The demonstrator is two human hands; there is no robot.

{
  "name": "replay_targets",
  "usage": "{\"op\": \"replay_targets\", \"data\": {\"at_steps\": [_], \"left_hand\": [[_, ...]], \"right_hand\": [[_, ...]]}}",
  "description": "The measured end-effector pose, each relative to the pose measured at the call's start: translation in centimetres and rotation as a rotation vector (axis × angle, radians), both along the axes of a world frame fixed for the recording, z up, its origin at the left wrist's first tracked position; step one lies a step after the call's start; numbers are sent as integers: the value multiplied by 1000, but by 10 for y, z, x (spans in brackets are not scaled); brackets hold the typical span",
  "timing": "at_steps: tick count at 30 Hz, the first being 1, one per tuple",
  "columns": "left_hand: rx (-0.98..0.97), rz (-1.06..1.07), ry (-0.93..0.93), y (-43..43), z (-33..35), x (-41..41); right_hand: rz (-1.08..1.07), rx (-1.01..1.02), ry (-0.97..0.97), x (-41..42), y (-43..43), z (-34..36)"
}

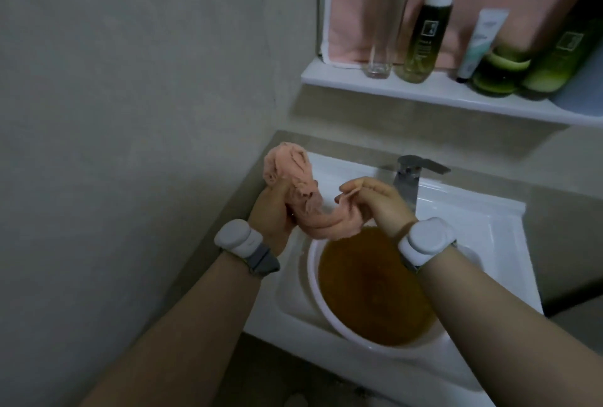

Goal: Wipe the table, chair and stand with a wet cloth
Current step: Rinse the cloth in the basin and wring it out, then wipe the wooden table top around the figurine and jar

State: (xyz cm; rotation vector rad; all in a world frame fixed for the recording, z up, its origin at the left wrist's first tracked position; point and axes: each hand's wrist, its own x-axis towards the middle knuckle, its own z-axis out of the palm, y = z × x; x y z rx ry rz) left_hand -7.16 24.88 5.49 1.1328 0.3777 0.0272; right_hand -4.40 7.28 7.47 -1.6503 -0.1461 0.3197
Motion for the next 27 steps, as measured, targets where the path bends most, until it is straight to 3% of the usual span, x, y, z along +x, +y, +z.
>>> {"op": "replay_targets", "data": {"at_steps": [2,6,11,15,18,21,24,27], "left_hand": [[10,11,-29,-4,11,-11],[104,127,-57,-12,24,-60],[140,469,50,-23,20,-146],[216,748,69,-27,15,-227],[159,863,85,-28,10,-294],[25,767,-36,-39,3,-361],[85,723,-171,-51,-13,-430],[221,827,-40,-60,-22,-502]], "right_hand": [[74,-21,-11,-5,11,2],[277,-218,-214,-24,28,4],[489,-74,-305,-76,35,-1],[685,-17,-282,-136,52,-6],[838,63,-231,-191,72,-5],[981,144,-61,-257,92,1],[1192,135,-58,-321,108,-4],[1361,59,-92,-372,117,-18]]}}
